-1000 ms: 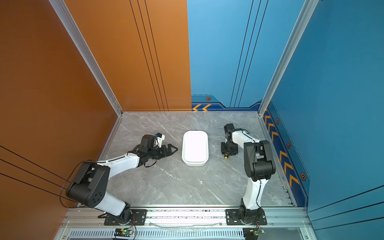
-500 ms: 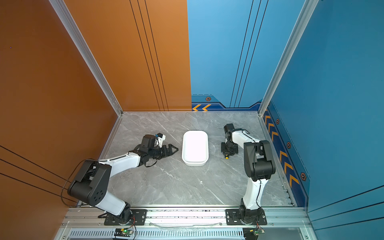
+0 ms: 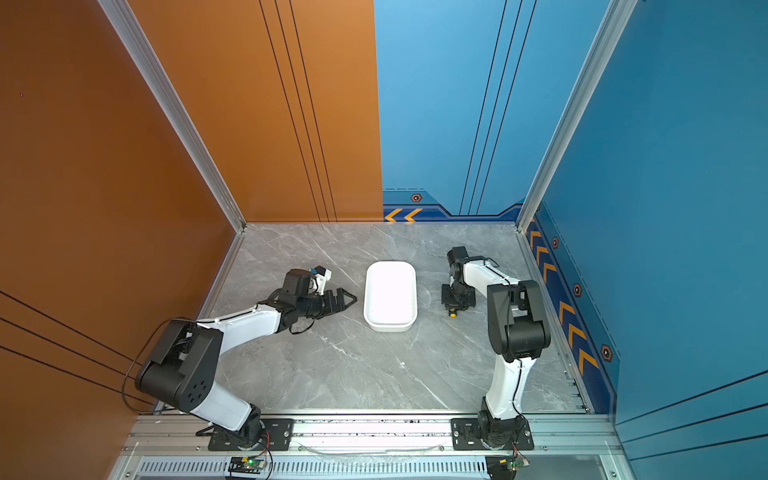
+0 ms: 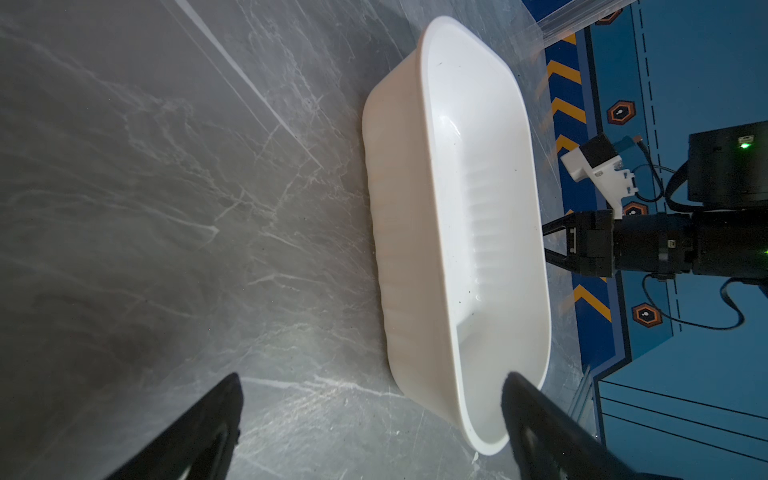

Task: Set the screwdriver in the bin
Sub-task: 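Lift the screwdriver off the table with the right gripper, then carry the screwdriver with the right gripper over the white bin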

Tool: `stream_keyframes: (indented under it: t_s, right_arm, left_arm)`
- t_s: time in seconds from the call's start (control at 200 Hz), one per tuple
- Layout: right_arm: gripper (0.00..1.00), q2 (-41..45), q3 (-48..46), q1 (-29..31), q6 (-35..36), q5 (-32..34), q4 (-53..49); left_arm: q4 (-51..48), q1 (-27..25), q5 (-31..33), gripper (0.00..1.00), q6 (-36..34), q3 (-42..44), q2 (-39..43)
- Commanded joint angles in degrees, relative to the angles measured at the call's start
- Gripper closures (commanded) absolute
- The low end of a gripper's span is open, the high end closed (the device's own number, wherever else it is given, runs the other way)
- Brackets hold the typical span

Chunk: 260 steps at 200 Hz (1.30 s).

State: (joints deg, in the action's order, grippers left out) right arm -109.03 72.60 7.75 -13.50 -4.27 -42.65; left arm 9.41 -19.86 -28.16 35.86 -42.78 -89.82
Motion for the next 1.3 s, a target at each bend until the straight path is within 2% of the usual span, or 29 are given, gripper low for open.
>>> stream_keyframes:
  t_s: [0.0, 0.29, 0.551, 0.726, 0.886, 1.297]
  right_arm:
    - [1.0, 0.8, 1.4, 0.3, -0.8, -0.3, -1.9]
    - [1.0, 9.5, 3.6, 2.5, -3.1, -1.3, -5.4]
    - [1.0, 15.7, 8.8, 11.6, -8.8, -3.0, -7.5]
    - [1.0, 14.2, 13.1, 19.4, -12.6, -1.9, -7.4]
    - [1.0, 11.2, 13.9, 23.8, -15.0, -1.1, -6.6]
    - [1.0, 3.2, 11.2, 26.8, -17.9, -3.7, -1.3]
  left_arm:
    - [-0.8, -0.4, -1.5, 0.02, -0.9, -1.0, -1.0]
    - [-1.1, -0.4, -1.7, 0.02, -1.7, -2.0, -1.5]
    - [-1.3, -0.4, -1.5, 0.02, -3.7, -2.0, 0.7]
    - [-1.9, -0.2, -1.5, 0.02, -4.5, -1.7, 1.5]
    - [-1.9, 0.0, -1.8, 0.02, -4.6, -1.4, 1.3]
    - [-1.9, 1.3, -2.7, 0.02, -5.0, -1.1, 1.6]
